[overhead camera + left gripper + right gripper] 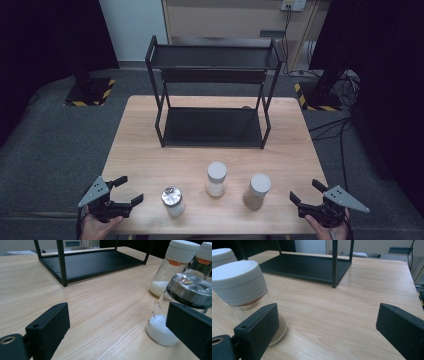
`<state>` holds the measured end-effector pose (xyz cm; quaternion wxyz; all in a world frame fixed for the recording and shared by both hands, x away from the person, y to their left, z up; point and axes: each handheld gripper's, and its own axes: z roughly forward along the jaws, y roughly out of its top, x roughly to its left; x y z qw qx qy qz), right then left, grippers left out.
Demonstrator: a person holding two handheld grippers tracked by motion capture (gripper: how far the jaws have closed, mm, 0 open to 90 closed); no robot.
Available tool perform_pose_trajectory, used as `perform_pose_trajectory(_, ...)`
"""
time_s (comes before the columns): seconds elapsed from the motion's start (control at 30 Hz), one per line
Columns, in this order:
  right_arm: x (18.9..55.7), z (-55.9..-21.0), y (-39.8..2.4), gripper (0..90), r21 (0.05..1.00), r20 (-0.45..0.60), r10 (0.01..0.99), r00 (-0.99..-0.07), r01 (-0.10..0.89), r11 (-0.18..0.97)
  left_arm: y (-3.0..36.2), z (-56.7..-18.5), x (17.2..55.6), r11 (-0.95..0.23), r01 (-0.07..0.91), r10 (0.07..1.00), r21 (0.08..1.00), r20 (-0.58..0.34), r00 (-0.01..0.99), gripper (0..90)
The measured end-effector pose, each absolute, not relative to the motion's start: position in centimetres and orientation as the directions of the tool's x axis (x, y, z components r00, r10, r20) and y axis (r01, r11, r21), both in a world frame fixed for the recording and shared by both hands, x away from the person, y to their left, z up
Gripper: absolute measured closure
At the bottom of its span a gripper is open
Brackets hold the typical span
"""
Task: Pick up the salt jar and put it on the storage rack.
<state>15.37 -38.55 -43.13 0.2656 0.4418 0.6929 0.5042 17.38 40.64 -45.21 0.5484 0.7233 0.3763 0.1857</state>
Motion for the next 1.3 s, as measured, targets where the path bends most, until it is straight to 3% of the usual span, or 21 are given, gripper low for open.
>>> perform_pose_trajectory(0.77,15.5,-42.9,-38.3,4.8,0.927,0.066,0.878,-0.473,0.355,0.121,39.2,-40.0,16.8,-0.157,0.304,0.698,0.940,-0.112,0.708,2.9)
perform_pose_trajectory(1.3,15.4,-43.0,-38.5,5.5,0.927,0.080,0.884,-0.460,0.359,0.104,35.9,-40.5,17.6,-0.188,0.304,0.635,0.934,-0.120,0.763,4.4)
